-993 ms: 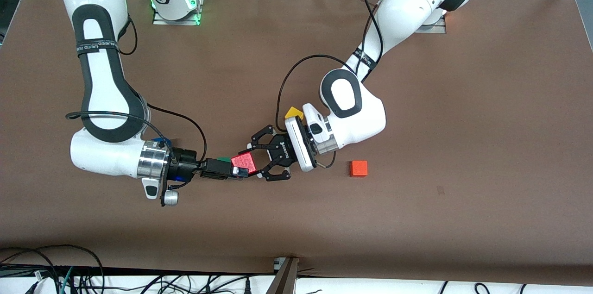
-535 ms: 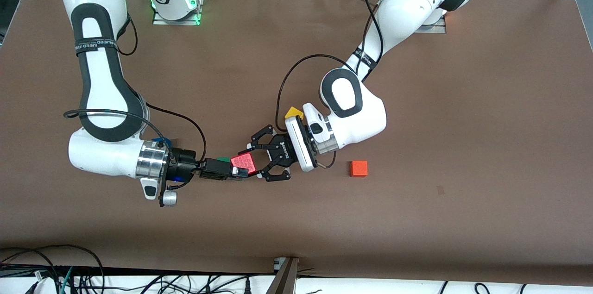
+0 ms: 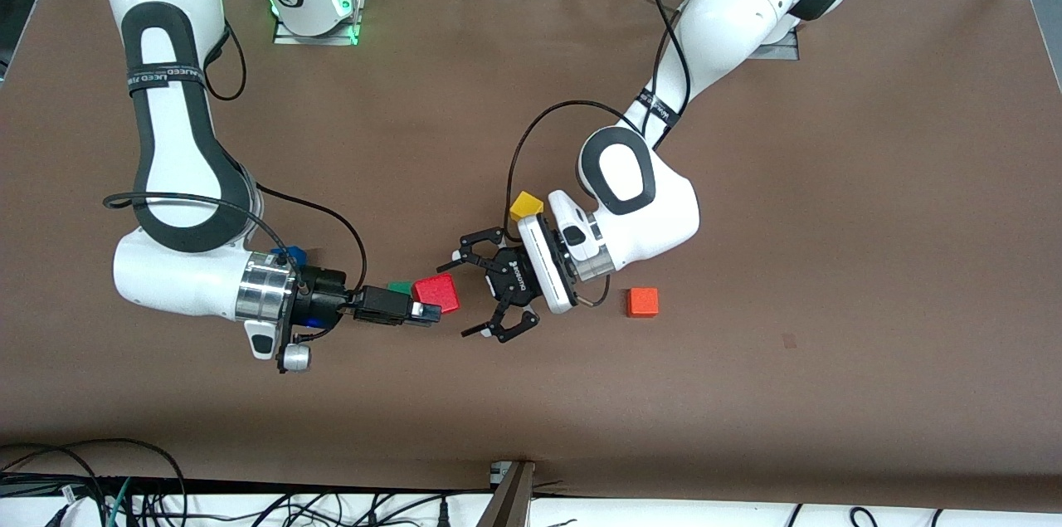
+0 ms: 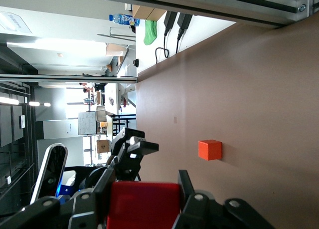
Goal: Pass red block to right arm, stack on blue
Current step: 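Open the left gripper and pull it away from the red cube, then carry the red cube with the right gripper above the blue cube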
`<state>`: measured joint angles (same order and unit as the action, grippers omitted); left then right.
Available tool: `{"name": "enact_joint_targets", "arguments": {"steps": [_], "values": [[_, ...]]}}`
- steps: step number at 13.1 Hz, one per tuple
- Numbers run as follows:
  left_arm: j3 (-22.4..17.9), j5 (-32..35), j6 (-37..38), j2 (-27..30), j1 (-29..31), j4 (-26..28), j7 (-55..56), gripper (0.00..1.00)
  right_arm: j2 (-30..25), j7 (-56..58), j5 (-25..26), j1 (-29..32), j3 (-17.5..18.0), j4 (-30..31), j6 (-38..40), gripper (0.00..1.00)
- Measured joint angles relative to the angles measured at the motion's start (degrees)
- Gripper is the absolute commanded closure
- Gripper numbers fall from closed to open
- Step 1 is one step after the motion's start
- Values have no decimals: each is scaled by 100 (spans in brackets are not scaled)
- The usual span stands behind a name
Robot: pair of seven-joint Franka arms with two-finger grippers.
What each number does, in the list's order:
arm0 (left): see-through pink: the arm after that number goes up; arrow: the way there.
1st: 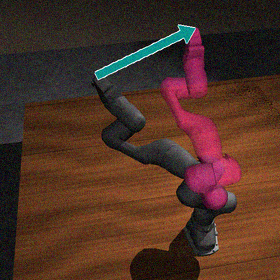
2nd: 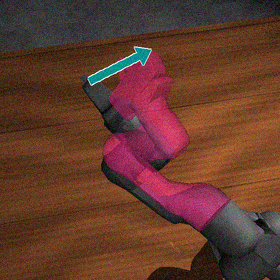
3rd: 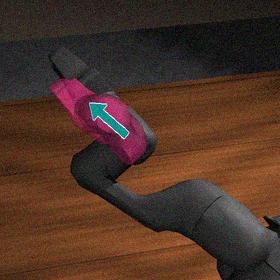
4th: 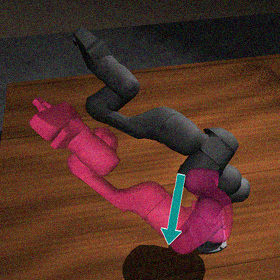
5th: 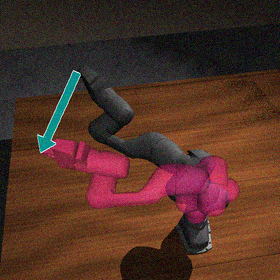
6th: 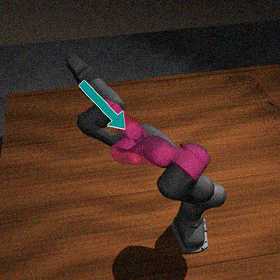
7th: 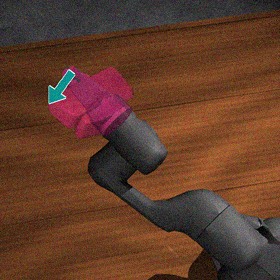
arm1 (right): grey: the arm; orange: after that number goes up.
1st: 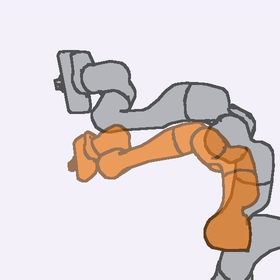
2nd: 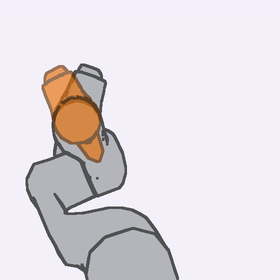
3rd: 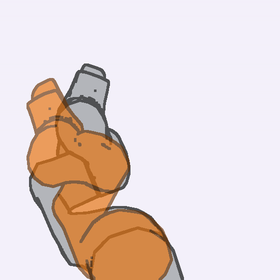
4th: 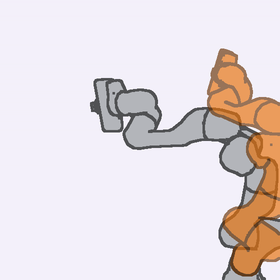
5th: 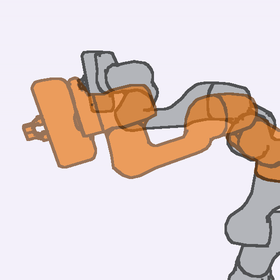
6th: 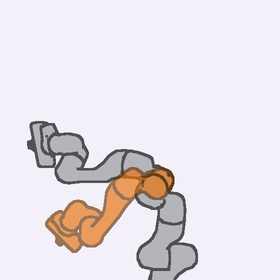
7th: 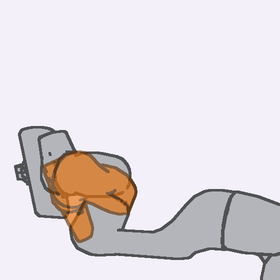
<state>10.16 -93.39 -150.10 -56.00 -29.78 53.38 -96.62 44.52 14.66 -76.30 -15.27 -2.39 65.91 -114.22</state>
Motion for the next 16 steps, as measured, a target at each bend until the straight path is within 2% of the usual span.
{"name": "enact_joint_targets", "arguments": {"steps": [3,5,9,13,16], "values": [[-10,0,-13,210,75,103,3,0,0,-10,179,19,-48,-3,63,100],[-19,0,-35,436,195,347,9,0,0,-12,723,82,-100,-4,280,100],[-27,0,-33,1144,492,1266,9,0,1,-16,2337,148,-110,-5,446,100],[-35,0,-35,2339,834,2839,9,0,1,-47,4358,145,-110,61,699,100],[-54,1,-52,3041,1174,3931,-295,0,-173,-48,5308,154,-152,403,764,100]]}}
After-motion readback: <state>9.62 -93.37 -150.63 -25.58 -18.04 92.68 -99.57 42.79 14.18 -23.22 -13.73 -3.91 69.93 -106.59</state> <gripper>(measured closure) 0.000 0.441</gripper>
